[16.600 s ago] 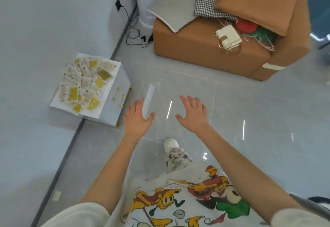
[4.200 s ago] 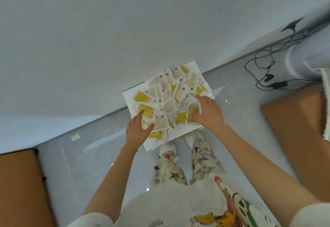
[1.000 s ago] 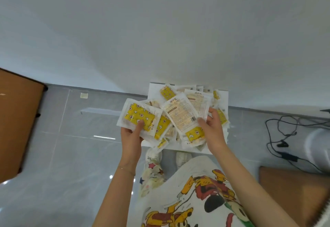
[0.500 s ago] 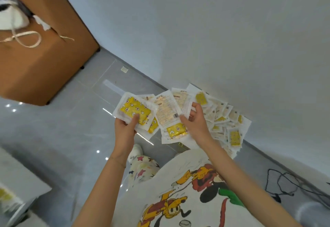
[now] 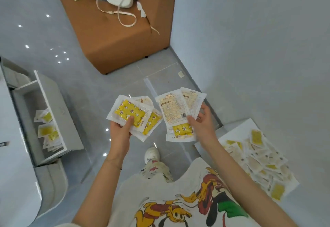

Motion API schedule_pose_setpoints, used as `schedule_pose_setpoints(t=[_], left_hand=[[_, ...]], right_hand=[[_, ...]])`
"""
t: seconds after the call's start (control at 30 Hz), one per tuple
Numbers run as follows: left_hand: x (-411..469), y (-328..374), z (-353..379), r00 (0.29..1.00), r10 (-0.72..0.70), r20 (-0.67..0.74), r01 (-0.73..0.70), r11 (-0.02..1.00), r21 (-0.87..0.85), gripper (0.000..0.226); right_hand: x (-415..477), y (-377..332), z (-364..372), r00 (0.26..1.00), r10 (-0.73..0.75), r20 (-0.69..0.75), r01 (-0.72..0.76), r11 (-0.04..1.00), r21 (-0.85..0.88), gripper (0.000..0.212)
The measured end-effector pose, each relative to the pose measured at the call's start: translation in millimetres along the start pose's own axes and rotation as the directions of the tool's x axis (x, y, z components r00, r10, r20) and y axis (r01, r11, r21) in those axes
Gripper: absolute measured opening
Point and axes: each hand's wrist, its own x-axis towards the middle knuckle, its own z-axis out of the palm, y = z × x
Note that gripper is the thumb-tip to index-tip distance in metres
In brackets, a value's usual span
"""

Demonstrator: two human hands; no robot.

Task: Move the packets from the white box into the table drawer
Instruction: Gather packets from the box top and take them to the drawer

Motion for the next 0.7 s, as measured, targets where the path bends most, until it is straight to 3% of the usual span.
schedule_pose_setpoints(t=[0.33,0.7], left_hand=[[47,47,-131,0.977,0.008,-0.215,-0.049,0.982,-0.183,0.043],[91,43,-204,0.871,-0.068,-0.487,-0.136,0.918,-0.372,0.046]], right_hand=[[28,-45,179,0.974,-0.014,0.226,0.043,0.991,-0.127,0.044],[95,-61,299,0.903,0.008,0.430,0.104,0.966,-0.236,0.042]])
